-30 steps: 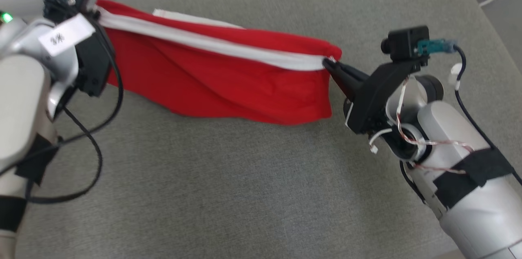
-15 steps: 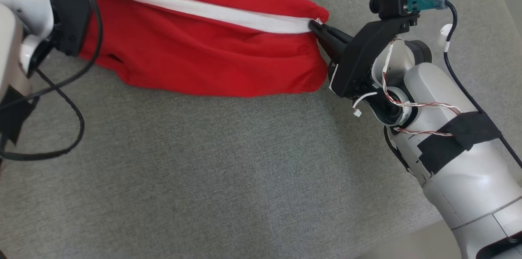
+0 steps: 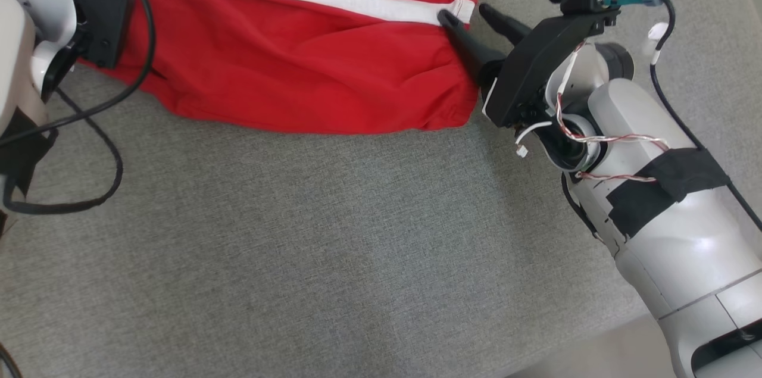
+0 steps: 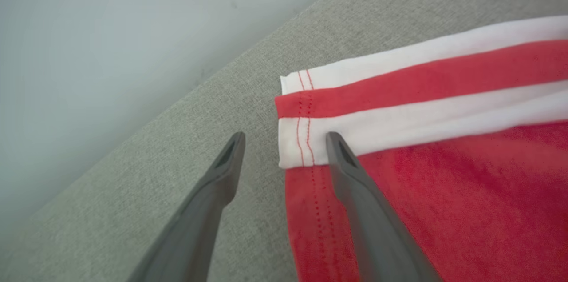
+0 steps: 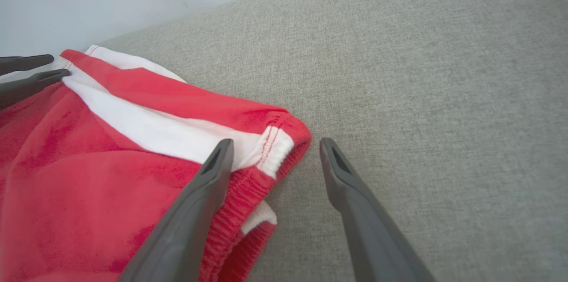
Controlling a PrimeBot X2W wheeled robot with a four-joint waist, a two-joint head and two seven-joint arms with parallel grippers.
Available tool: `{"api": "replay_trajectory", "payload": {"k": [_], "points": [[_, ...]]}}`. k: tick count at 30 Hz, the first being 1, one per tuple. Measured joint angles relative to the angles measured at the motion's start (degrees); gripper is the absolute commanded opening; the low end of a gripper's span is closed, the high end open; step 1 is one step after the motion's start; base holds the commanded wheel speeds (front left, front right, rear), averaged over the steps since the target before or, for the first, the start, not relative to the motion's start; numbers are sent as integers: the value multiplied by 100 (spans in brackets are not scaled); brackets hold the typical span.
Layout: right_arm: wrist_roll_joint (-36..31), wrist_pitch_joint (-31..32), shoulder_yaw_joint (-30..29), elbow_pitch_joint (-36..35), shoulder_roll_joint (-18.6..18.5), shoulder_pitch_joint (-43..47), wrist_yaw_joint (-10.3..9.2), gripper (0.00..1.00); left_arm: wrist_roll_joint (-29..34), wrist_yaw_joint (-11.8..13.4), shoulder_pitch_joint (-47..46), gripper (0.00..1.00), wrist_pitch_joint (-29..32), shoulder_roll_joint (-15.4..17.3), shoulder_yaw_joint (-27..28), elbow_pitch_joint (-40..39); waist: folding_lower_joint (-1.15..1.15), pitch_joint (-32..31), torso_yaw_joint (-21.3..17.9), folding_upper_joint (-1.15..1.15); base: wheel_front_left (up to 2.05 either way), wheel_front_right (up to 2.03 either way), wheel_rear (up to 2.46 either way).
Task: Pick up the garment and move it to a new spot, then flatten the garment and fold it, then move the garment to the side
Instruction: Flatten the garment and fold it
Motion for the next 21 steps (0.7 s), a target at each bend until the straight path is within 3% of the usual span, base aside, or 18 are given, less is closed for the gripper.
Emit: {"api": "replay_trajectory", "payload": {"k": [9, 21], "points": [[-91, -475, 32, 93, -158, 54, 127, 100, -489, 0, 38, 100, -724, -226, 40, 342, 0, -339, 141, 0, 0, 0, 0], [-296, -955, 207, -209, -485, 1245, 178, 100, -916, 0, 1376, 100, -1560, -92, -29, 244, -1, -1036, 366, -2, 0, 0, 0]]}}
